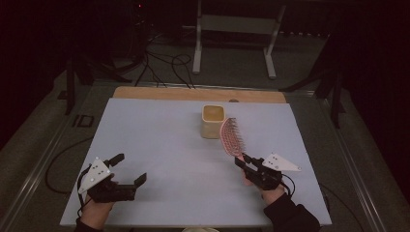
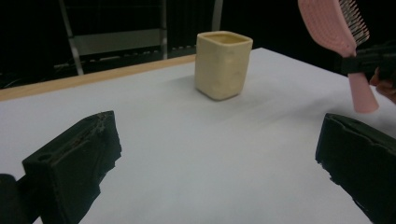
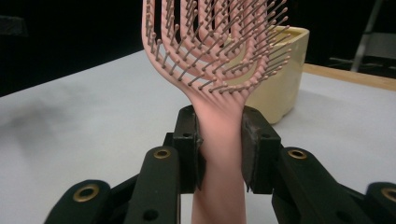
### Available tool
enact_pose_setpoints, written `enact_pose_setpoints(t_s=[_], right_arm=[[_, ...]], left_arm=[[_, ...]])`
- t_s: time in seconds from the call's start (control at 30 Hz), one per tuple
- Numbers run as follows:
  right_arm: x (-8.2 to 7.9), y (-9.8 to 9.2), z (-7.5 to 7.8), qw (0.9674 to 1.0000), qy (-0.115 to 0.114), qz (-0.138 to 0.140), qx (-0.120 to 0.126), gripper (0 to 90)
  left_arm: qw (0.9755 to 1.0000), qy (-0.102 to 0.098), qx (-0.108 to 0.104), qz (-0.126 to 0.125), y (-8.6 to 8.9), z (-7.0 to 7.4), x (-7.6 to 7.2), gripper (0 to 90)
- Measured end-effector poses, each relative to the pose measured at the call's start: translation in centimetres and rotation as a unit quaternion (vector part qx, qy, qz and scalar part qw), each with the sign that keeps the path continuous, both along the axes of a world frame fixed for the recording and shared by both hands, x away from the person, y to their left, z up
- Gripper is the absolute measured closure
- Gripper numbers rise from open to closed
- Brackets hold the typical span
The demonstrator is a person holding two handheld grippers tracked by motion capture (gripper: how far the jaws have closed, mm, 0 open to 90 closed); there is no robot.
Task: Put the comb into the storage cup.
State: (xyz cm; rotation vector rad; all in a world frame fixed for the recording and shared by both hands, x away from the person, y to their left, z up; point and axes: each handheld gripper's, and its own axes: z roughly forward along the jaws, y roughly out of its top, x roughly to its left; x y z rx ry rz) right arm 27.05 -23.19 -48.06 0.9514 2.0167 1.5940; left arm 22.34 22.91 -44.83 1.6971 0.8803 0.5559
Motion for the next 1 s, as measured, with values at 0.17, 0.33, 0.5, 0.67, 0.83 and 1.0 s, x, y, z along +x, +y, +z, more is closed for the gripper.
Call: enact_pose_setpoints(t_s=[0.17,0.33,0.5,0.67,0.83,1.0], right_arm=[[0.0,-0.1,0.1,1.0,0.0,-0.001,0.004,70.8],[0.0,-0.1,0.1,1.0,-0.001,-0.001,0.002,70.8],[0.0,-0.1,0.1,1.0,-0.001,-0.001,0.001,70.8],[0.1,0.0,0.0,1.0,0.002,-0.001,0.0,70.8],[0.0,0.0,0.1,1.0,0.003,-0.001,0.003,70.8],[0.0,0.1,0.1,1.0,0.004,0.0,0.002,70.9]], left_arm=[[1.0,0.004,0.009,0.001,-0.3,1.0,0.4,0.2],[0.9999,0.007,0.006,-0.004,-0.8,2.3,1.1,0.2],[0.9998,0.007,0.006,-0.016,-1.5,3.6,1.7,0.2],[0.9992,-0.007,0.018,-0.034,-2.7,5.1,2.2,0.2],[0.9986,-0.003,0.027,-0.045,-3.9,6.2,2.8,0.2],[0.9977,0.01,0.03,-0.059,-5.2,6.7,3.5,0.3]])
